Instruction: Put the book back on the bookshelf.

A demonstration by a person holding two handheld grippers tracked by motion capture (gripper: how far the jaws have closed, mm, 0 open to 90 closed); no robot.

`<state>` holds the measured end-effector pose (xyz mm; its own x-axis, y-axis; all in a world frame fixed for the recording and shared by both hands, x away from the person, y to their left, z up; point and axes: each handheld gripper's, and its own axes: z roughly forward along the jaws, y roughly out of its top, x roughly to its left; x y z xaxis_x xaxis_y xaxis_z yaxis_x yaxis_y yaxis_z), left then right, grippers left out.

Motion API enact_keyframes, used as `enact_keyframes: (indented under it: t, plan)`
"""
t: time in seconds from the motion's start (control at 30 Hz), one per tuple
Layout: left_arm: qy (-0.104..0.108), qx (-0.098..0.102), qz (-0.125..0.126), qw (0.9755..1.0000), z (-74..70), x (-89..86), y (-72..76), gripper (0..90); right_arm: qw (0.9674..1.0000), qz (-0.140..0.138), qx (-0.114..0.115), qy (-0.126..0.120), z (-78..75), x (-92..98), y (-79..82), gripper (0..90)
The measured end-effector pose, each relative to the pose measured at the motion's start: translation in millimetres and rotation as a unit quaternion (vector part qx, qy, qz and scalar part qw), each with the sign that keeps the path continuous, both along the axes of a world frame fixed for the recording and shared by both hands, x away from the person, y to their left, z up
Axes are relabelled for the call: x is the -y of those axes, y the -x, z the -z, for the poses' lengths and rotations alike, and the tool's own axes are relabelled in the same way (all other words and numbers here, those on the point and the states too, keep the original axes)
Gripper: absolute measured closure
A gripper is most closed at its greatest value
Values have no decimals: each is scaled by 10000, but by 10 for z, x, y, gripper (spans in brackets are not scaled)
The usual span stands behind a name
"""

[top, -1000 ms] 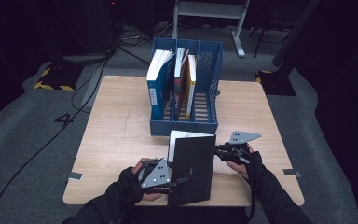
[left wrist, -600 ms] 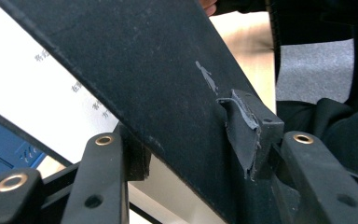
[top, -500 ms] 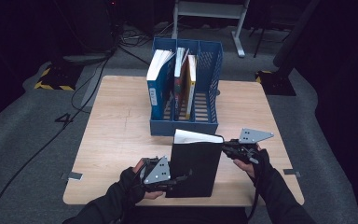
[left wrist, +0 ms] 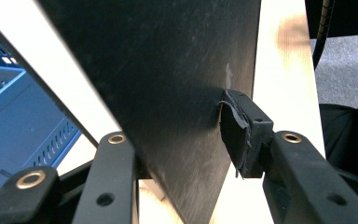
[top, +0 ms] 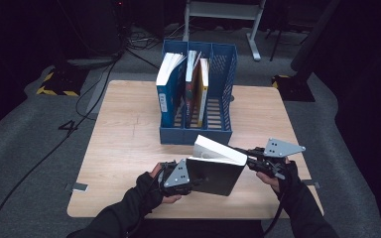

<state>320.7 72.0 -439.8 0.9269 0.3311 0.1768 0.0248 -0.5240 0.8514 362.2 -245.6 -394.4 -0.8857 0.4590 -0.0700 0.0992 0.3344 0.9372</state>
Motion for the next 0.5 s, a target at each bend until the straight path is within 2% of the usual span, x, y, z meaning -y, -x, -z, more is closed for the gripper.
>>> enact_keyframes:
  t: [0.1,0.17,0.33,0.47,0.5]
  plan:
    - [-102,-4,-94,9999,20,-67,-6,569,10000,11,-8,35,8,25,16,788]
    - [-152,-176,-124,9997,57,-133,-38,525,9999,38,6,113,25,52,41,744]
    - [-328,-272,-156,9990,119,-176,-76,466,9994,130,32,328,26,105,102,666]
    - [-475,-202,-132,9986,146,-162,-71,461,9993,62,-75,369,37,209,118,553]
    - [-525,-184,-149,9983,153,-159,-76,456,9991,34,-117,396,44,230,131,557]
